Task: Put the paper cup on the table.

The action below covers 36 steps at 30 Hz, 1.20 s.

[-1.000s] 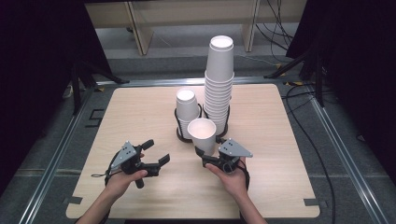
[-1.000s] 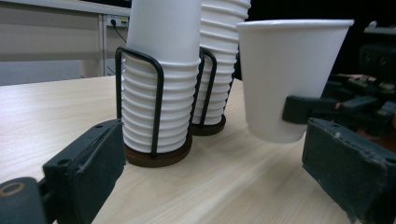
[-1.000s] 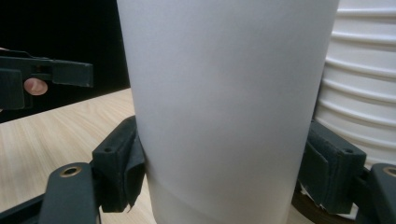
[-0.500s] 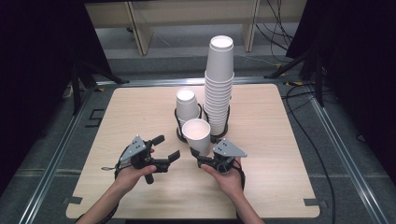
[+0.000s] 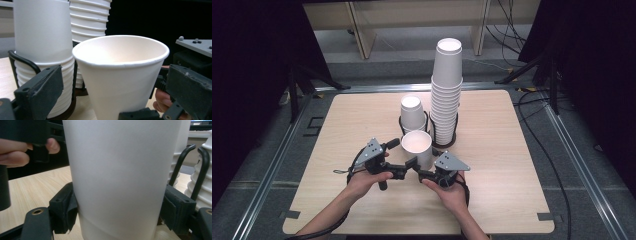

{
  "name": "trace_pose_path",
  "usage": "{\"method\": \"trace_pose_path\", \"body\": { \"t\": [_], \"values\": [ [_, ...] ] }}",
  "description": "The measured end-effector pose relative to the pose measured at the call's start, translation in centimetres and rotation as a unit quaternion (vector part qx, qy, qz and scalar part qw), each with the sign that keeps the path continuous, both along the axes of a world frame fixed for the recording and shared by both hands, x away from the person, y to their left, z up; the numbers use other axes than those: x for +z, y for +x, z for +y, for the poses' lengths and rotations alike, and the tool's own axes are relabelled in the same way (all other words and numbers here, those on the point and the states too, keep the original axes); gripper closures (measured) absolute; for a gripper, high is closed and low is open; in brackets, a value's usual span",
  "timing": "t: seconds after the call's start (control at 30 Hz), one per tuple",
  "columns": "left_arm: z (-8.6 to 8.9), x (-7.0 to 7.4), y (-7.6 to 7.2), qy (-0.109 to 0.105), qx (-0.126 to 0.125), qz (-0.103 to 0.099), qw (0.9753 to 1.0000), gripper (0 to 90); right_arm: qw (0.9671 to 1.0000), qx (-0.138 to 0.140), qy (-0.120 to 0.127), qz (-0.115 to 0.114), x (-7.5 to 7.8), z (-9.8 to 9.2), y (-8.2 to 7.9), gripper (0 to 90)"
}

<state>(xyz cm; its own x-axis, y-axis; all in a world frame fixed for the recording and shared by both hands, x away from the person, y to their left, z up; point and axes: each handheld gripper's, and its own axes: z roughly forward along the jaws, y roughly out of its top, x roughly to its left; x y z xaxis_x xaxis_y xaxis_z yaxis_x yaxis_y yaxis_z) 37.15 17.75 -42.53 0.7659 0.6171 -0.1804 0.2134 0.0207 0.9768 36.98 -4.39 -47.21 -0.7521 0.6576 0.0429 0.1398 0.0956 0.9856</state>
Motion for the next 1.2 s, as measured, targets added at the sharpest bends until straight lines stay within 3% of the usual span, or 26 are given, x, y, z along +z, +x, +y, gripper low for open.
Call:
{"method": "trace_pose_path", "body": {
  "t": [0.17, 0.23, 0.3, 0.33, 0.37, 0.4, 0.43, 0.47, 0.5, 0.6, 0.7, 0.73, 0.83, 0.9, 0.93, 1.03, 1.07, 1.1, 1.13, 1.2],
  "values": [
    [-0.6, -0.1, 0.4, 0.002, -0.007, 0.0, 1.0, 0.6, 0.9999, 0.005, 0.004, 0.009, 0.0, 0.4, -0.1, 24.2],
    [-0.8, -0.2, 0.5, 0.005, -0.006, 0.003, 1.0, 0.7, 0.9999, 0.013, -0.005, -0.003, 0.0, 0.6, -0.1, 24.0],
    [-1.0, -0.4, 0.7, 0.001, -0.006, -0.001, 1.0, 1.5, 0.9998, 0.018, -0.005, 0.001, 0.0, 1.0, -0.3, 23.8],
    [-1.0, -0.4, 0.7, 0.004, -0.001, -0.004, 1.0, 2.5, 0.9995, 0.014, -0.013, -0.025, 0.0, 1.0, -0.1, 23.7],
    [-0.9, -0.4, 0.7, 0.007, -0.003, -0.006, 1.0, 3.8, 0.9998, 0.02, -0.011, -0.002, -0.1, 1.3, -0.4, 23.3],
    [-0.9, -0.5, 0.6, 0.009, -0.005, -0.006, 0.9999, 6.3, 0.9992, 0.012, -0.028, -0.025, -0.1, 1.1, -0.1, 22.1],
    [-0.9, -0.5, 0.6, 0.009, -0.005, -0.006, 0.9999, 7.4, 0.9992, 0.012, -0.028, -0.025, -0.1, 1.1, -0.1, 22.1],
    [-0.8, -0.6, 0.6, 0.012, -0.007, -0.007, 0.9999, 7.4, 0.9997, 0.014, -0.02, -0.001, -0.2, 1.2, -0.3, 21.5],
    [-0.8, -0.6, 0.5, 0.012, -0.007, -0.007, 0.9999, 8.7, 0.9996, 0.024, -0.016, 0.006, -0.2, 1.3, -0.3, 20.7],
    [-0.7, -0.4, 0.5, 0.009, -0.004, -0.022, 0.9997, 10.1, 0.999, 0.024, -0.038, 0.0, -0.1, 1.1, -0.2, 14.9],
    [-0.5, -0.1, 0.3, 0.017, -0.004, -0.03, 0.9994, 10.8, 0.9988, 0.032, -0.036, 0.01, 0.0, 1.1, -0.3, 12.9],
    [-0.2, 0.1, 0.2, 0.02, -0.001, -0.038, 0.9991, 10.9, 0.9983, 0.041, -0.041, -0.004, 0.1, 1.0, -0.3, 10.6],
    [0.3, 0.1, 0.1, 0.03, 0.003, -0.046, 0.9985, 11.0, 0.9984, 0.042, -0.039, 0.002, 0.1, 0.8, -0.6, 9.7],
    [1.1, -0.1, 0.0, 0.037, 0.013, -0.052, 0.9979, 10.9, 0.9979, 0.043, -0.048, -0.005, 0.2, 0.3, -0.7, 8.1],
    [2.3, -0.4, 0.2, 0.05, 0.03, -0.062, 0.9964, 10.9, 0.9976, 0.034, -0.06, -0.006, 0.3, -0.4, -1.0, 8.2],
    [3.6, -0.8, 0.4, 0.058, 0.05, -0.062, 0.9951, 10.9, 0.9982, 0.032, -0.049, -0.009, 0.2, -1.1, -1.0, 8.3],
    [4.9, -1.4, 0.8, 0.069, 0.07, -0.067, 0.9929, 10.9, 0.9981, 0.016, -0.058, -0.009, 0.3, -2.1, -1.1, 8.4],
    [4.9, -1.4, 0.8, 0.069, 0.07, -0.067, 0.9929, 10.8, 0.9981, 0.016, -0.058, -0.009, 0.3, -2.1, -1.1, 8.4],
    [5.7, -1.6, 0.8, 0.075, 0.084, -0.063, 0.9916, 10.8, 0.9987, 0.005, -0.049, 0.012, 0.2, -3.1, -1.2, 8.5],
    [7.0, -2.1, 1.1, 0.084, 0.106, -0.064, 0.9887, 10.8, 0.9985, -0.006, -0.054, 0.01, 0.3, -3.5, -1.3, 8.5]
  ]
}}
